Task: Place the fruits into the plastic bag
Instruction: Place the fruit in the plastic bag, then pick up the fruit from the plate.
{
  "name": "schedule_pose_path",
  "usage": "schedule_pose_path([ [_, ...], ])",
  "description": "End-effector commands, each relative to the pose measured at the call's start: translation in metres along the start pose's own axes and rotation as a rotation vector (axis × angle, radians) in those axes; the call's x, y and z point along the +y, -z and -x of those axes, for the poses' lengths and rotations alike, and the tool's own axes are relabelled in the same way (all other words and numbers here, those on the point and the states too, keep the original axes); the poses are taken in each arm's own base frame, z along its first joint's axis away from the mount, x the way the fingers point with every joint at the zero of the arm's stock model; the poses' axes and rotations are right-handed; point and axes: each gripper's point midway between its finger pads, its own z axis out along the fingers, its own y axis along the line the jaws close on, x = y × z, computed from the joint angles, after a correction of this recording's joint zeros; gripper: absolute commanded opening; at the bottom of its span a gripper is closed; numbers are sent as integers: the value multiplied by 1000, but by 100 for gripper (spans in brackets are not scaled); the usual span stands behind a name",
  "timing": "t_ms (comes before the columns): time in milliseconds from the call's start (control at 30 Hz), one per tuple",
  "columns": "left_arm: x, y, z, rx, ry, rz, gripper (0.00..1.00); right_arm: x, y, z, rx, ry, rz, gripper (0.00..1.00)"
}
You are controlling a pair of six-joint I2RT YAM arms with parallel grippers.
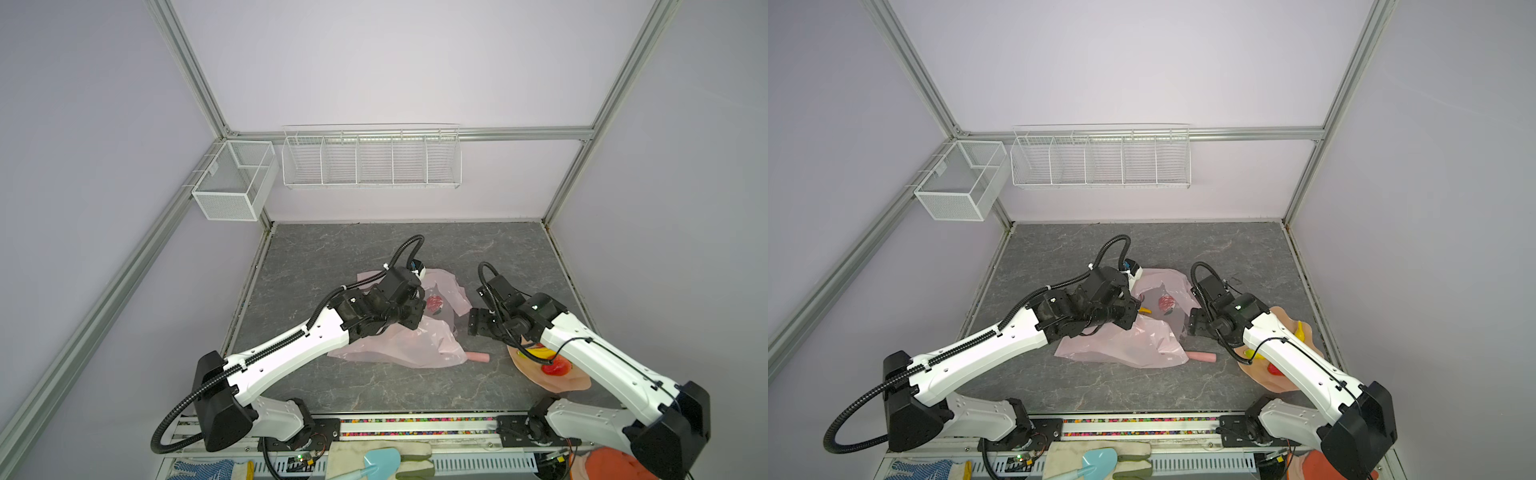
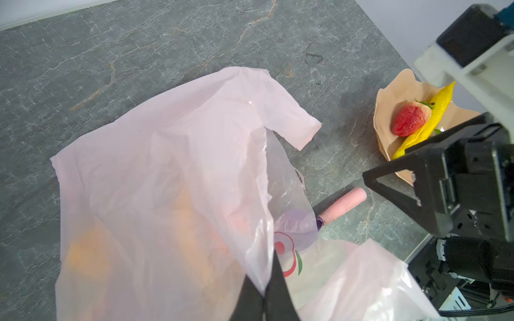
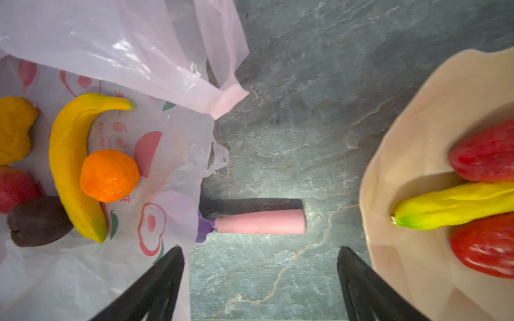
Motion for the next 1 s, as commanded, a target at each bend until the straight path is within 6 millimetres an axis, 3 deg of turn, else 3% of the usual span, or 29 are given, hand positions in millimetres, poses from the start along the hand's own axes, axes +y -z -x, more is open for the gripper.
schedule_pose_path([
  [0, -3, 3, 0, -6, 1, -18, 0, -29, 4, -5, 0, -46, -104, 89],
  [533, -5, 2, 0, -11, 7, -26, 0, -98, 9, -4, 41, -189, -311, 92],
  [967, -8, -2, 0, 2, -10, -38, 0, -133, -5, 5, 39, -268, -411, 91],
])
